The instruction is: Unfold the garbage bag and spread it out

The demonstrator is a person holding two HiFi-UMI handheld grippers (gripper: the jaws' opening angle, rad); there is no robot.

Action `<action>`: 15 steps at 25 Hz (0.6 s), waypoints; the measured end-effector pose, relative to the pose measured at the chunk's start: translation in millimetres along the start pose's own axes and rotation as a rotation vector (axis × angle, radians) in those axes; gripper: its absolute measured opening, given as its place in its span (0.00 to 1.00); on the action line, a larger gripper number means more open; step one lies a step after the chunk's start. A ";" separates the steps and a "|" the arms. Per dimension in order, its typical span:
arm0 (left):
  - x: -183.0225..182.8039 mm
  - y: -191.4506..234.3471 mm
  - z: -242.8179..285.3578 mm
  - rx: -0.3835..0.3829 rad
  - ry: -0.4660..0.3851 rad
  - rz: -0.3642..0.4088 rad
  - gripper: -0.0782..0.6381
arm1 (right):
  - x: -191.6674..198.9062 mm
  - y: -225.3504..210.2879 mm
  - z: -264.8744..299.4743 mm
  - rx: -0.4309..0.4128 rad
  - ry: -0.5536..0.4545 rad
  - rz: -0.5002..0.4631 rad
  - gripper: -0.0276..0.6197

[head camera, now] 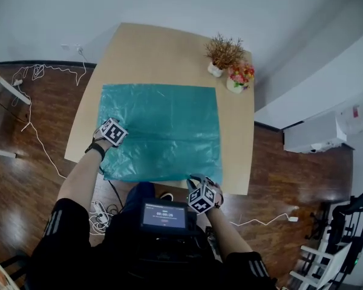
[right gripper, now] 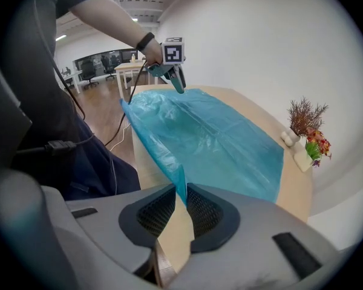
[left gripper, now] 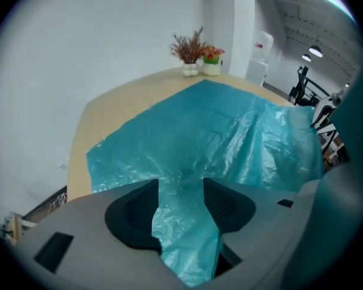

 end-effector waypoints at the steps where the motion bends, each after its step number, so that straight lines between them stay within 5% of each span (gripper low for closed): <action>1: -0.1 1.8 14.9 0.011 0.021 0.006 0.45 | 0.7 0.7 0.9 -0.001 0.004 0.006 0.17; 5: 4.6 9.0 52.2 0.046 0.094 -0.017 0.43 | 2.0 0.9 6.9 -0.009 0.023 0.028 0.17; 9: 6.1 17.5 48.1 0.000 0.126 -0.033 0.26 | 2.7 -1.5 10.9 -0.012 0.030 0.046 0.17; 13: -1.1 15.8 51.4 0.031 0.124 -0.015 0.11 | 0.8 -6.3 11.7 -0.008 0.029 0.065 0.17; 15: -7.6 19.3 54.5 0.036 0.131 0.020 0.11 | -0.6 -11.2 13.6 0.005 0.022 0.080 0.17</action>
Point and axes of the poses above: the fingertips, and each gripper's own axes: z forward along the fingers, y to its left, x out of its underside, the point moved 6 cm from there along -z, backward along the fingers, and after that the axes turned 3 degrees about z, right-handed, at the moved point
